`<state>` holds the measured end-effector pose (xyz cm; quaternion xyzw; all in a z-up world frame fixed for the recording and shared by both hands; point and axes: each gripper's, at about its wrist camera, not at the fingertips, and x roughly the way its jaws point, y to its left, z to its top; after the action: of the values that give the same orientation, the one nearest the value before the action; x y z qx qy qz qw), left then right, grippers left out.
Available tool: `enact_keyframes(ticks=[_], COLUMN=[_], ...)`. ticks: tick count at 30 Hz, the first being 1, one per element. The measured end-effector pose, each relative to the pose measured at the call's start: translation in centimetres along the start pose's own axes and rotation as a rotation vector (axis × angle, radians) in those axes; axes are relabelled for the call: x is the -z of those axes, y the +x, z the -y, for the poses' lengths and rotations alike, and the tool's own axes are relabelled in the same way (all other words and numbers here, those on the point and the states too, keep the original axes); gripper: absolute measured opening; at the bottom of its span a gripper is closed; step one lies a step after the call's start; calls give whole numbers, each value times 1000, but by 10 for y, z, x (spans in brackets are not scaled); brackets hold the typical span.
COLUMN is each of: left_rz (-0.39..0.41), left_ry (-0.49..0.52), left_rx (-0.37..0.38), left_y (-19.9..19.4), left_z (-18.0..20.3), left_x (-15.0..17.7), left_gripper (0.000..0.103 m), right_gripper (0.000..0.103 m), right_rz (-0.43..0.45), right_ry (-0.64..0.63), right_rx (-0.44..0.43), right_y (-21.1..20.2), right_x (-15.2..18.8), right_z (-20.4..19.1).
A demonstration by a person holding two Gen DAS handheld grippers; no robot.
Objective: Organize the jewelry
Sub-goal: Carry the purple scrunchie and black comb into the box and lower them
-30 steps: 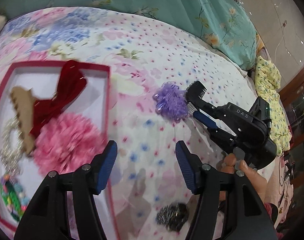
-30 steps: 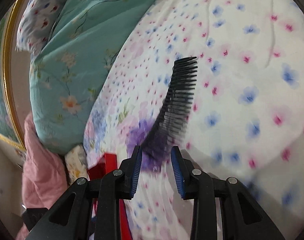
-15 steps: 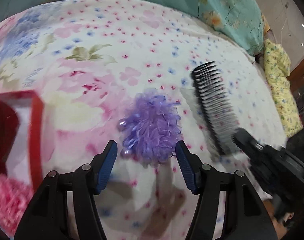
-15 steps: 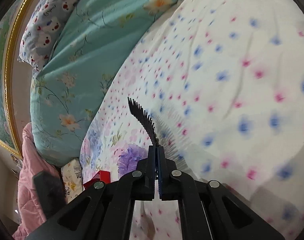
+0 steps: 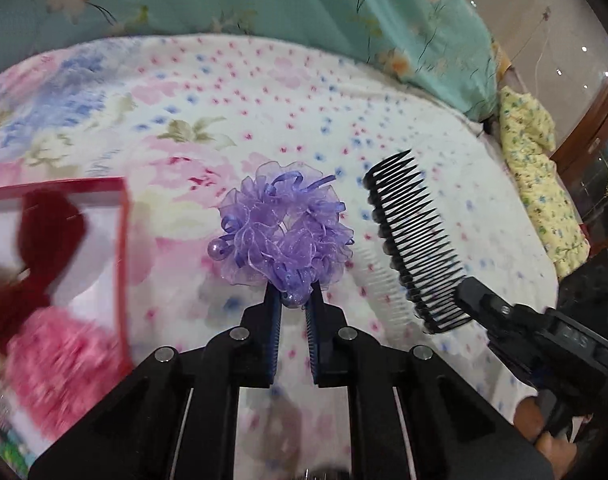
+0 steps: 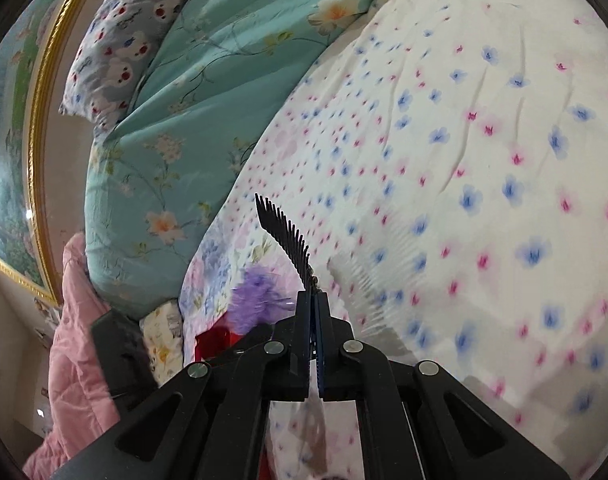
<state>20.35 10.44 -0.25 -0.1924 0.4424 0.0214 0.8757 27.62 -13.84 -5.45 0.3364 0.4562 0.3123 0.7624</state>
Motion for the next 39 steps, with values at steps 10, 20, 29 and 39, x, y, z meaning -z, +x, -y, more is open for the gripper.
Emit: enact_keyframes(ticks=[10, 20, 29, 39], left_rz=[70, 115, 139, 155], left_ry=[-105, -237, -312, -353], left_rx=[-5, -44, -80, -99], left_y=[-78, -130, -152, -160], left_z=[-34, -86, -124, -153], left_x=[58, 106, 131, 138], left_gripper=[10, 10, 10, 10], right_gripper=[1, 1, 1, 1], right_rz=[-75, -165, -225, -300], right_ry=[-54, -118, -175, -212], right_rx=[-69, -113, -140, -143], right_y=[-20, -17, -4, 20], right_x=[43, 86, 116, 139], right_z=[-36, -67, -97, -110])
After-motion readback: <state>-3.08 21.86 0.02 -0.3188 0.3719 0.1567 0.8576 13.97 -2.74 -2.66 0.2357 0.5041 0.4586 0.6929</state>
